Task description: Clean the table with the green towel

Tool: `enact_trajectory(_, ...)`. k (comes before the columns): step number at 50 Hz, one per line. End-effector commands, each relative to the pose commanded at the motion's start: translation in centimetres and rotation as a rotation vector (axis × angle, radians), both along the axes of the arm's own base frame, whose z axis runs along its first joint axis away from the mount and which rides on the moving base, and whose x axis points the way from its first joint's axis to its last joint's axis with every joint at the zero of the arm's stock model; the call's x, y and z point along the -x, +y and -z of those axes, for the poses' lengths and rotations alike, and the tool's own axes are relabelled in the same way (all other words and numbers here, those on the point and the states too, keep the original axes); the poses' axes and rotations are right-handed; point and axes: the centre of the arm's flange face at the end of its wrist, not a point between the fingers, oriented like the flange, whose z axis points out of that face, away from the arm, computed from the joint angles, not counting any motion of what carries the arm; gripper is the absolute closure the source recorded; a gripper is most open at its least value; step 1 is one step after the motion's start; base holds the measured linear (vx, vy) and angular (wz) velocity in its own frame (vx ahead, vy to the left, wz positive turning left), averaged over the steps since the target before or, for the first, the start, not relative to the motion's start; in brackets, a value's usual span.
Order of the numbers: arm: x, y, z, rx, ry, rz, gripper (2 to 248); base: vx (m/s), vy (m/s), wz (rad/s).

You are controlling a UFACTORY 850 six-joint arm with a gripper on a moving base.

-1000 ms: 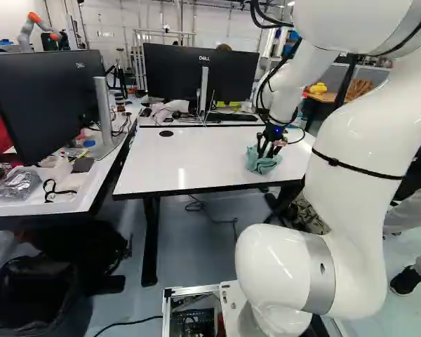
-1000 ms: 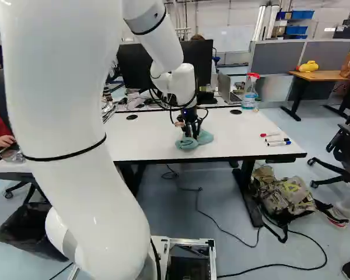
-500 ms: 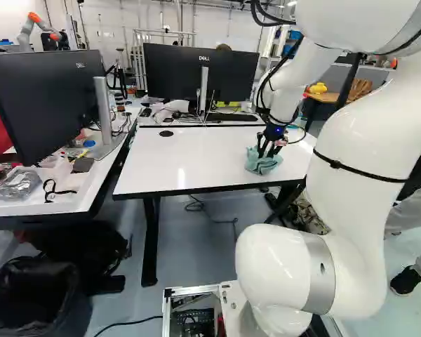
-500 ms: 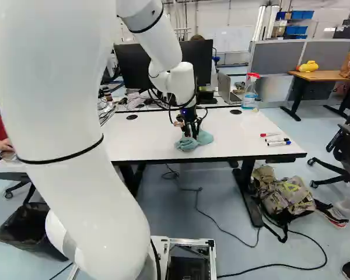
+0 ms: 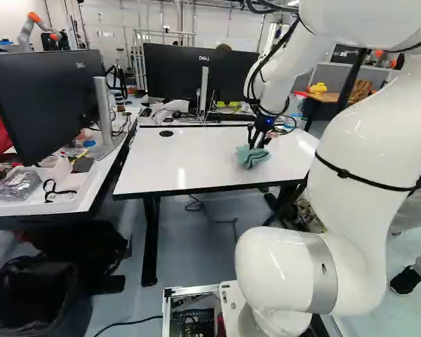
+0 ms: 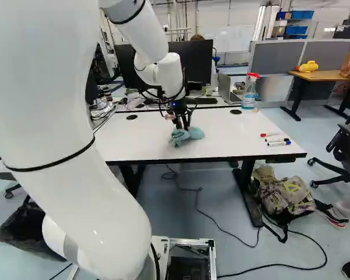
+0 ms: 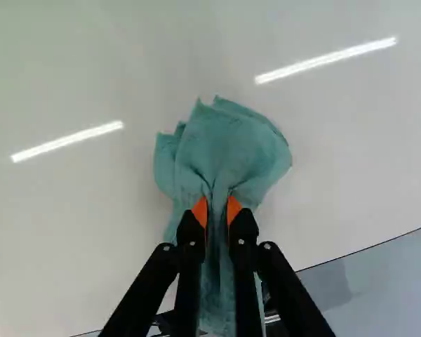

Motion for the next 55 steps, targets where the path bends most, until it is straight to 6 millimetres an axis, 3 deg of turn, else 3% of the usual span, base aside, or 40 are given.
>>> enact_trajectory(31,0.0,5.7,0.0,0.0,0.002,-0.118,199,0.0,0.0,0.0)
enact_trajectory(55,0.1,6.1,0.0,0.0,0.002,-0.126,199,0.0,0.0,0.0)
